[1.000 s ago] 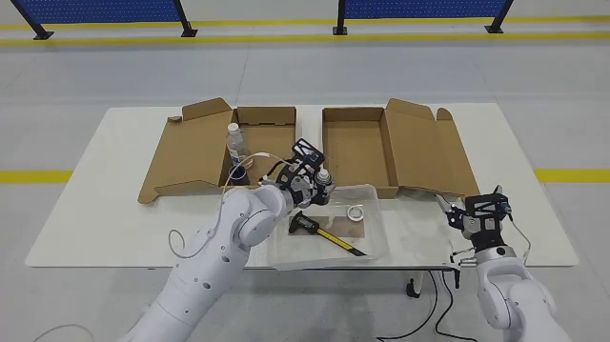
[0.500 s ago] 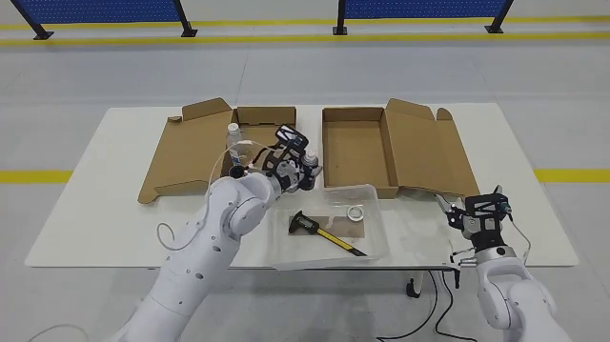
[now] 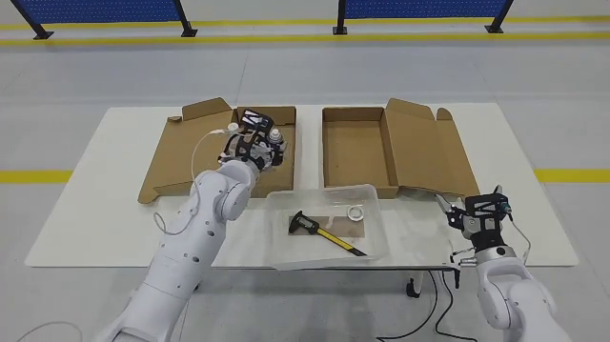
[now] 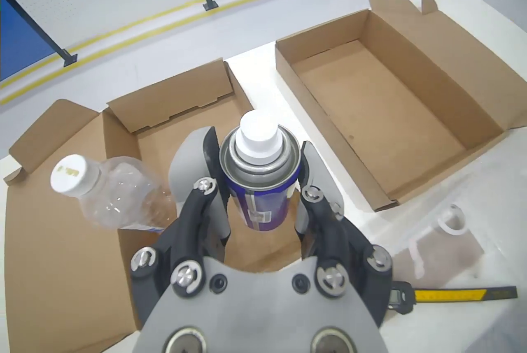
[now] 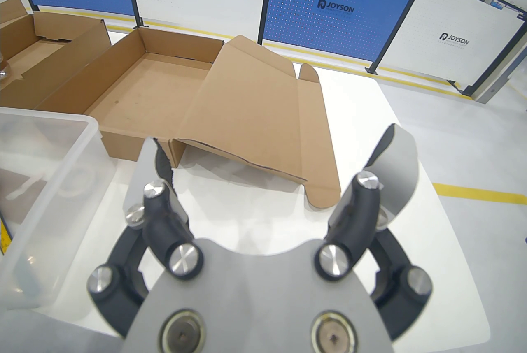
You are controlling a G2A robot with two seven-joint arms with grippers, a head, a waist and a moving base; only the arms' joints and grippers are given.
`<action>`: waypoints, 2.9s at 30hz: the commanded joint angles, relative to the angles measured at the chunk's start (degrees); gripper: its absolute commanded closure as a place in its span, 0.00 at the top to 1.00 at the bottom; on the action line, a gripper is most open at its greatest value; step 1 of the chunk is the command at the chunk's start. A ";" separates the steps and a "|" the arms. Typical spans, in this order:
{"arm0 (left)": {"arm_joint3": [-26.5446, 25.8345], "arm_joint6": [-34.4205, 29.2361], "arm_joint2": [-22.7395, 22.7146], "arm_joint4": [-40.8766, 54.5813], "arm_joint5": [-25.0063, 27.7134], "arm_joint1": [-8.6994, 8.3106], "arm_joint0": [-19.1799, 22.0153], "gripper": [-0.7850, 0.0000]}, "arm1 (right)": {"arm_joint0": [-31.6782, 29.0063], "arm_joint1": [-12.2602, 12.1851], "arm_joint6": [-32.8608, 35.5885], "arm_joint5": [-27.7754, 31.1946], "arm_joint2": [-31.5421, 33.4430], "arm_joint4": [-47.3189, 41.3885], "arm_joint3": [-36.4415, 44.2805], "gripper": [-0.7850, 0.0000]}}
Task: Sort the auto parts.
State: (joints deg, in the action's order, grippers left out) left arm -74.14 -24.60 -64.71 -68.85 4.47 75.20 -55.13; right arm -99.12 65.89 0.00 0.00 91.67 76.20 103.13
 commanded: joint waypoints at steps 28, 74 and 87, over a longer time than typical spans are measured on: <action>14.02 10.41 1.72 -3.96 -3.95 1.23 -0.37 0.71 | 0.00 0.00 0.00 0.00 0.00 0.00 0.00 1.00; -26.94 2.55 -17.96 -18.20 -12.32 -2.45 -22.31 1.00 | 0.00 0.00 0.00 0.00 0.00 0.00 0.00 1.00; -33.79 1.02 -24.51 -21.20 -14.41 -2.93 -31.50 1.00 | 0.00 0.00 0.00 0.00 0.00 0.00 0.00 1.00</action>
State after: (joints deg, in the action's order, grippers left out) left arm -107.84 -23.46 -89.28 -89.95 -9.51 72.22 -86.35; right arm -99.12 65.89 0.00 0.00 91.67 76.20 103.13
